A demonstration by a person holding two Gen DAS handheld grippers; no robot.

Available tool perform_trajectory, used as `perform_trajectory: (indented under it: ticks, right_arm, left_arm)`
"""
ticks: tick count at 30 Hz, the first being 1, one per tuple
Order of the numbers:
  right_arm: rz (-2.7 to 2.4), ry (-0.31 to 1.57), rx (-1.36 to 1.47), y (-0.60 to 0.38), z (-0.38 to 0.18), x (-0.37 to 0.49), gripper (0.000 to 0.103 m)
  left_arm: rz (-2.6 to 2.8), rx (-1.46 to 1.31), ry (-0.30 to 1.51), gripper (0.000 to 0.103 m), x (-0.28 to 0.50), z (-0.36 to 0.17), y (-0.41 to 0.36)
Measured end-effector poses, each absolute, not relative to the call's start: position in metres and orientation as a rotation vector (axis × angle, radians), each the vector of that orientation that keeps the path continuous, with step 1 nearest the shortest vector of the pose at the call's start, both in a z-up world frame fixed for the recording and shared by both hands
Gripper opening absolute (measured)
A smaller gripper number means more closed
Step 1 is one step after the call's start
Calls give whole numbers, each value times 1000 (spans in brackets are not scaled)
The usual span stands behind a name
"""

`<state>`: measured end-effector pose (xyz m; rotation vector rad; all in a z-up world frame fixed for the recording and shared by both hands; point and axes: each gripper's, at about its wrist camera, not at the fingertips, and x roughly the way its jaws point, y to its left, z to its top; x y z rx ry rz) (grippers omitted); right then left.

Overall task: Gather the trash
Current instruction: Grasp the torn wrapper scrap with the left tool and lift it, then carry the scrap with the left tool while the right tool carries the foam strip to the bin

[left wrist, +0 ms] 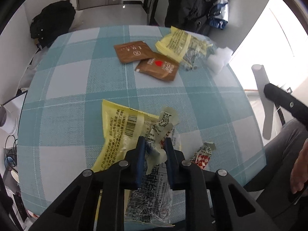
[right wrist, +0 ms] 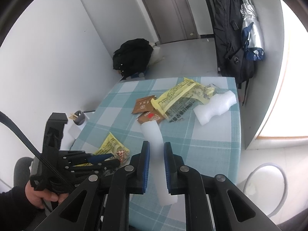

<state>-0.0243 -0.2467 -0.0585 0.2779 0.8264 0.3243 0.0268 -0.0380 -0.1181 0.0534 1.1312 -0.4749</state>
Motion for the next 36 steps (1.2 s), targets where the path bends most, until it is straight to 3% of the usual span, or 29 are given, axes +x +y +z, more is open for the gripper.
perform_trajectory:
  ticks: [15, 36]
  right_arm:
    - [325, 759, 312, -252, -40, -31, 14]
    - [203, 487, 340, -359, 86, -76, 14]
  left_arm:
    - [-504, -40, 1021, 15, 14, -72, -27]
    - [-674, -44, 796, 15, 9, 42, -118]
